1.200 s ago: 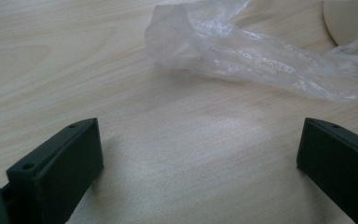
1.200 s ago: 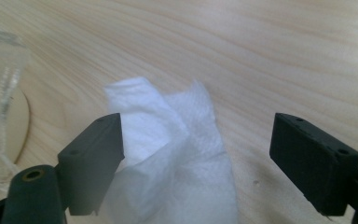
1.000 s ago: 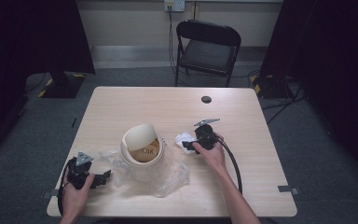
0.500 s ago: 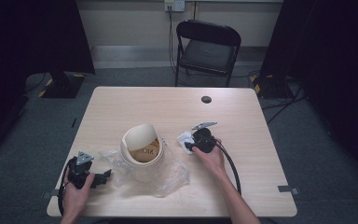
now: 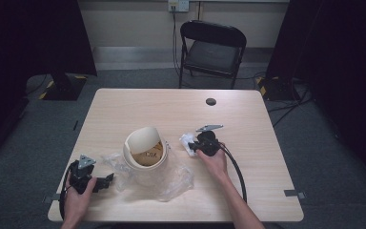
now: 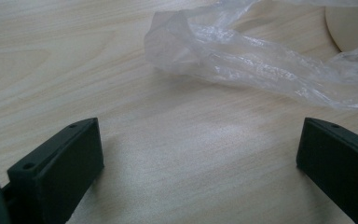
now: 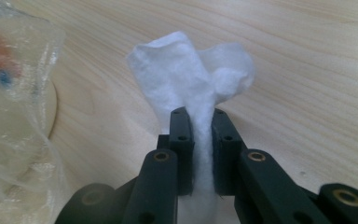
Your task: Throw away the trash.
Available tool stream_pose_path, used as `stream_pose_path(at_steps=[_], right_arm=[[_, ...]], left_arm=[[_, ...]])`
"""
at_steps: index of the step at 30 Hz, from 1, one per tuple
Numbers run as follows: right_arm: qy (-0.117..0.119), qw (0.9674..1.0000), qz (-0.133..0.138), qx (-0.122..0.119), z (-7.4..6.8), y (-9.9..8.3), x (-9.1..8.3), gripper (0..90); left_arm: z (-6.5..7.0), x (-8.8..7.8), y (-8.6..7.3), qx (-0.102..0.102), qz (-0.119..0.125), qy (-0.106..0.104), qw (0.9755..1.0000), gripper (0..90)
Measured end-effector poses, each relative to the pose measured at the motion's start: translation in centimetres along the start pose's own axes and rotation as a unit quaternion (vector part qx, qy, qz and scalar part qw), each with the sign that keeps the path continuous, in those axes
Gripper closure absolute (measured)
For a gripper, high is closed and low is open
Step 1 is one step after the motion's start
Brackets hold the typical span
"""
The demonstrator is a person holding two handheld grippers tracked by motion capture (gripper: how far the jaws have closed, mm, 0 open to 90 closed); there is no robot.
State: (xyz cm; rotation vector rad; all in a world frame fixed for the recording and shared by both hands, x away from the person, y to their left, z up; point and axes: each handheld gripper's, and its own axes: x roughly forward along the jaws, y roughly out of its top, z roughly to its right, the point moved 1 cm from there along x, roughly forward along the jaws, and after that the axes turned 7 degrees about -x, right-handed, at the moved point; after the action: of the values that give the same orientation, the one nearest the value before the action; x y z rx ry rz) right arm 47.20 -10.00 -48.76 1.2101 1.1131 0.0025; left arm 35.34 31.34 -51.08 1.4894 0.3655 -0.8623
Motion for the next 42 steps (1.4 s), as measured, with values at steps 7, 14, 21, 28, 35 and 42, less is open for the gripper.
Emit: stream_pose_path(at_steps=[7, 14, 21, 28, 35, 42], right_arm=[[-0.006, 0.9998, 0.021, 0.001, -0.1, 0.3, -1.6, 82.6], [-0.004, 0.9995, 0.033, -0.001, -0.3, 0.1, -3.2, 82.9], [-0.003, 0.9989, 0.046, -0.004, -0.7, 0.5, -4.6, 82.9], [0.008, 0.9981, 0.060, -0.012, -1.6, 0.8, -6.4, 82.9], [0.028, 0.9967, 0.075, -0.013, -2.8, 1.2, -7.9, 82.9], [0.053, 0.9939, 0.094, -0.019, -3.9, 1.8, -9.2, 82.9]], left_arm=[[0.0, 0.0, 0.0, 0.000, 0.000, 0.000, 1.0000, 0.0], [0.0, 0.0, 0.0, 0.000, 0.000, 0.000, 1.0000, 0.0], [0.0, 0.0, 0.0, 0.000, 0.000, 0.000, 1.0000, 0.0], [0.0, 0.0, 0.0, 0.000, 0.000, 0.000, 1.0000, 0.0], [0.0, 0.0, 0.0, 0.000, 0.000, 0.000, 1.0000, 0.0], [0.0, 0.0, 0.0, -0.002, 0.000, 0.001, 1.0000, 0.0]])
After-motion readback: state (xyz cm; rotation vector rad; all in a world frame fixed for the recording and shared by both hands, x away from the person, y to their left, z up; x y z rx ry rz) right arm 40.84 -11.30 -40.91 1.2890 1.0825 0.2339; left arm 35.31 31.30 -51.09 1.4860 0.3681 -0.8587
